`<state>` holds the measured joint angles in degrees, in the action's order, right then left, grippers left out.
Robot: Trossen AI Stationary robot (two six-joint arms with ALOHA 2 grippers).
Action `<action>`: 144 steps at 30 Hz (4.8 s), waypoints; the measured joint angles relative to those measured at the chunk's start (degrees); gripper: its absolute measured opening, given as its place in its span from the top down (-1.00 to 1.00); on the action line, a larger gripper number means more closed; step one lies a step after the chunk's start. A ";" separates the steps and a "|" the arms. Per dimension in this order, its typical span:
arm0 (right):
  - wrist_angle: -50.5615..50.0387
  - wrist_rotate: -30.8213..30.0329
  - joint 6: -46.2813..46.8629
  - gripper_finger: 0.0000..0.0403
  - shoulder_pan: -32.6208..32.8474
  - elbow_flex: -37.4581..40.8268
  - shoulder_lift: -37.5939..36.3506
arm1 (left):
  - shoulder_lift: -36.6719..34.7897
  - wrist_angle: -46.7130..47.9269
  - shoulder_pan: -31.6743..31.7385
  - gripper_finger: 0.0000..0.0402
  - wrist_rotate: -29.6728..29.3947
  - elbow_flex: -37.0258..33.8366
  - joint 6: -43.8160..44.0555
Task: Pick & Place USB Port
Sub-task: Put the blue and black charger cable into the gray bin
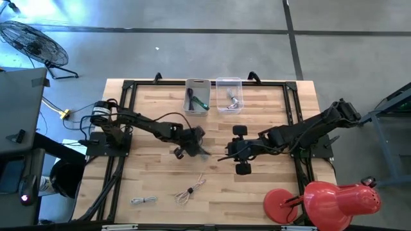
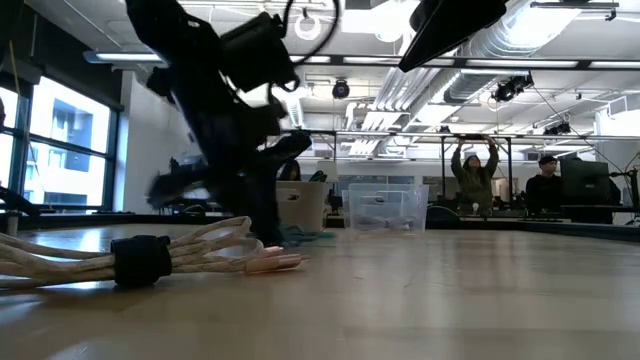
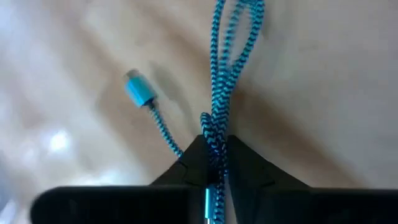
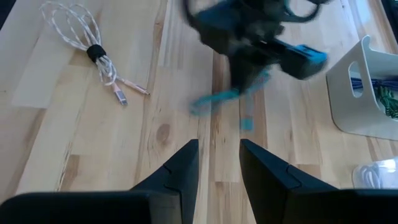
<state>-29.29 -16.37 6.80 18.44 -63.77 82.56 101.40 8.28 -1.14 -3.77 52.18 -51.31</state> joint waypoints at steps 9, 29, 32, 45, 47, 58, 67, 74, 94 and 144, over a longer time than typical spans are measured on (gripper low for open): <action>-0.44 0.16 0.71 0.46 0.58 0.00 0.00 | -1.80 3.74 0.78 0.86 -2.58 2.06 6.48; -3.12 0.34 1.33 0.46 1.60 0.00 0.00 | -21.92 28.40 -1.00 0.86 -27.08 18.57 7.70; -3.03 0.38 1.79 0.46 1.60 0.00 0.00 | -22.92 29.48 3.42 0.86 -26.30 19.20 7.20; -2.85 0.25 1.21 0.46 1.60 -0.01 0.00 | -17.23 29.21 17.93 0.54 -14.55 19.15 6.44; -2.71 0.23 0.74 0.46 1.59 0.00 0.00 | -15.27 28.96 18.93 0.53 -14.37 19.15 5.26; -2.72 0.01 0.28 0.46 1.38 0.00 0.00 | -8.34 25.53 19.79 0.52 -20.91 19.08 -3.77; -3.13 0.17 0.28 0.46 1.38 0.00 0.00 | -13.18 26.56 16.69 0.52 -27.32 19.11 -3.88; -3.47 0.09 0.28 0.46 1.38 0.00 0.00 | -22.37 31.95 9.75 0.52 -33.06 19.11 0.59; -2.61 0.20 2.07 0.46 1.49 0.00 0.00 | -30.33 48.79 5.84 0.52 -33.15 18.19 3.86; -2.67 -0.05 0.25 0.46 1.44 0.00 0.00 | -15.18 2.23 31.18 0.52 -11.65 -4.93 -17.49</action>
<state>-31.97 -16.43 7.05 19.88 -63.77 82.56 86.21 10.51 30.04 -15.42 47.24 -68.80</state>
